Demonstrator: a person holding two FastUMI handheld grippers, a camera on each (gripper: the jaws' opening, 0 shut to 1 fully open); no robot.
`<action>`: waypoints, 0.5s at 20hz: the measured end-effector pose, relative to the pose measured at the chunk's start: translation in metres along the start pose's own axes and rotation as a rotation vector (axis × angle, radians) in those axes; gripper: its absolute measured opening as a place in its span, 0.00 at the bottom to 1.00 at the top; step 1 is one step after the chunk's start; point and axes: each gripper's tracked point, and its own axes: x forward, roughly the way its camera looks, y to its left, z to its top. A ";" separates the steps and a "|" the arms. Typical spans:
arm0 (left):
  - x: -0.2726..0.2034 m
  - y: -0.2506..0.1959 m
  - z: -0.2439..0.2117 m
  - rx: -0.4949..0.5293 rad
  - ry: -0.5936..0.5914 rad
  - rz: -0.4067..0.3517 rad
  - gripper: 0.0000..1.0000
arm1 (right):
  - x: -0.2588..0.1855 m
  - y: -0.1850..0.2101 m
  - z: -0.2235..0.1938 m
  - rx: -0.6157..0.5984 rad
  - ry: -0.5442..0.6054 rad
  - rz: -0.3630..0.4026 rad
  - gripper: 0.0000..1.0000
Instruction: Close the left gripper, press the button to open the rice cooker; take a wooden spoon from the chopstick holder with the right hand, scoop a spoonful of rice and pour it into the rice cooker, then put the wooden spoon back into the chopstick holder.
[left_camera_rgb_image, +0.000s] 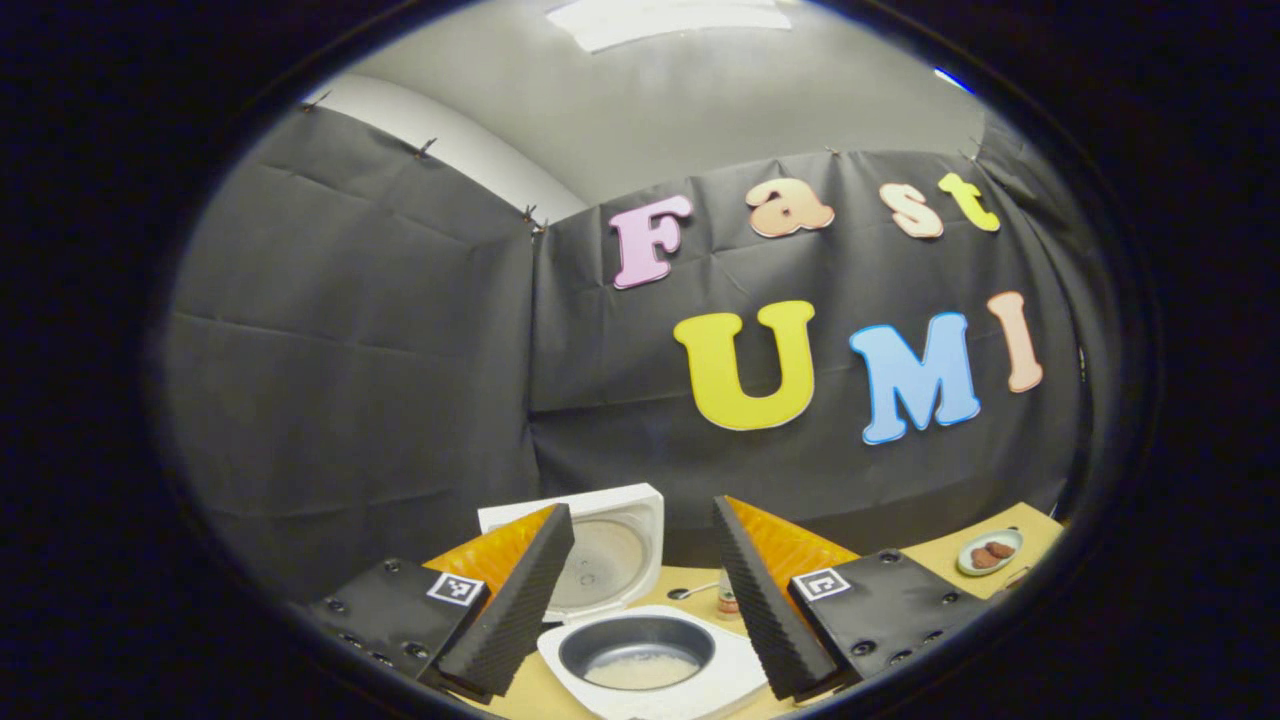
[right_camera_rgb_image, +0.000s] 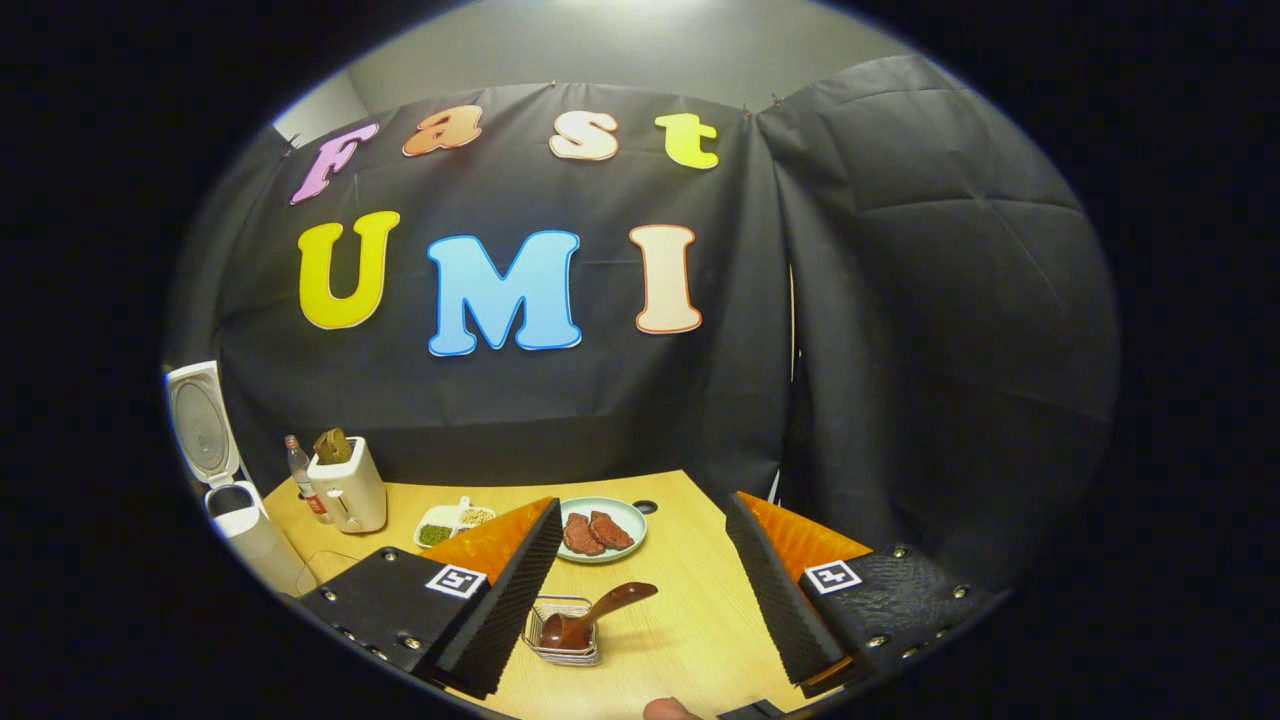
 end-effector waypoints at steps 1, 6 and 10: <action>0.012 0.007 0.004 -0.002 -0.007 0.010 0.96 | -0.004 -0.001 0.001 -0.006 -0.004 -0.008 1.00; 0.065 0.030 0.021 -0.013 -0.036 0.040 0.96 | -0.025 0.003 0.005 0.001 -0.012 -0.011 1.00; 0.104 0.043 0.019 -0.037 -0.008 0.040 0.96 | -0.043 0.006 0.011 -0.001 -0.044 -0.020 1.00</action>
